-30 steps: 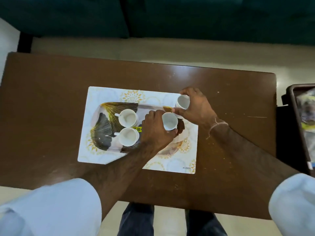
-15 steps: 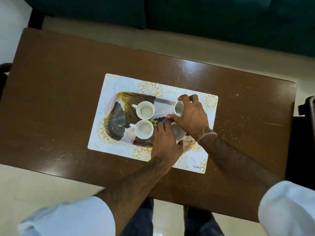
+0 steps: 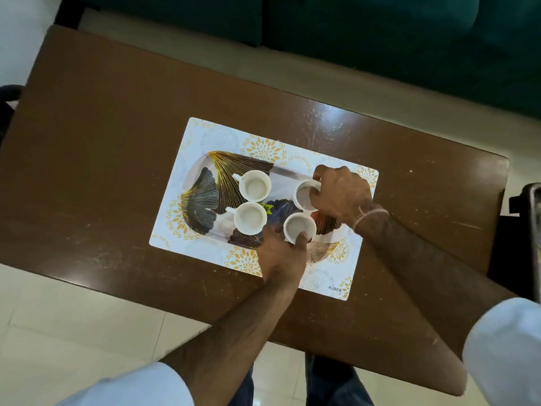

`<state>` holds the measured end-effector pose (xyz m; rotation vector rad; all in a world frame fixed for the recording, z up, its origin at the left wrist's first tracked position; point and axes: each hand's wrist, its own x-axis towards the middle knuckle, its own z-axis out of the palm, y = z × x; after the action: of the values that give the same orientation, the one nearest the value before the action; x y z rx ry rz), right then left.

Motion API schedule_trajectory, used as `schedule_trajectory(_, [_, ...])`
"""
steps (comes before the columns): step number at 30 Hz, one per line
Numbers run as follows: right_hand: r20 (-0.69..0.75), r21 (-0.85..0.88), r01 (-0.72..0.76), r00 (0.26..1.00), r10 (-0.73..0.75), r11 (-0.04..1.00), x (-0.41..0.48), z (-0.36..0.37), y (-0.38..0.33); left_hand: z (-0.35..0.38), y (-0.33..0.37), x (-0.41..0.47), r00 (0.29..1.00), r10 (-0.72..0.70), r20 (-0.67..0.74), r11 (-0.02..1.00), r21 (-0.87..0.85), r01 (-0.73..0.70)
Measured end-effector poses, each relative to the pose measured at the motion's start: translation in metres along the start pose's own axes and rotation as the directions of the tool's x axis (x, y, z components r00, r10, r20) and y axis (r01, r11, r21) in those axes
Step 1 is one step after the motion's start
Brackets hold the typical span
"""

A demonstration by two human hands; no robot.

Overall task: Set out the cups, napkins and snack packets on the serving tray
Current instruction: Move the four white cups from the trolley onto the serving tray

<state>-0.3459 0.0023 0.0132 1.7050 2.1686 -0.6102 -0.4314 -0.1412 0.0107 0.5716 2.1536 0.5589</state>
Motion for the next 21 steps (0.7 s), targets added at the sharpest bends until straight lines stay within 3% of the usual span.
schedule_trajectory(4, [0.043, 0.013, -0.018, 0.999, 0.017, 1.0, 0.006, -0.001, -0.003, 0.007, -0.002, 0.003, 0.955, -0.292, 0.052, 0.931, -0.211, 0.297])
schedule_trajectory(8, [0.059, 0.053, -0.001, 0.998, -0.003, 0.999, 0.007, 0.003, -0.01, 0.009, 0.003, 0.001, 0.864, -0.482, 0.147, 0.712, -0.51, 0.483])
schedule_trajectory(12, [0.05, 0.084, 0.018, 0.999, -0.022, 0.996, 0.01, 0.005, -0.017, 0.004, 0.017, -0.001, 0.796, -0.561, 0.225, 0.526, -0.646, 0.553])
schedule_trajectory(16, [0.052, 0.089, 0.05, 0.997, -0.054, 0.995, 0.014, 0.006, -0.024, -0.003, 0.029, -0.004, 0.728, -0.606, 0.32, 0.399, -0.669, 0.627])
schedule_trajectory(21, [0.067, 0.083, 0.084, 0.994, -0.089, 0.993, 0.016, 0.006, -0.031, -0.009, 0.038, -0.001, 0.62, -0.627, 0.472, 0.163, -0.699, 0.697])
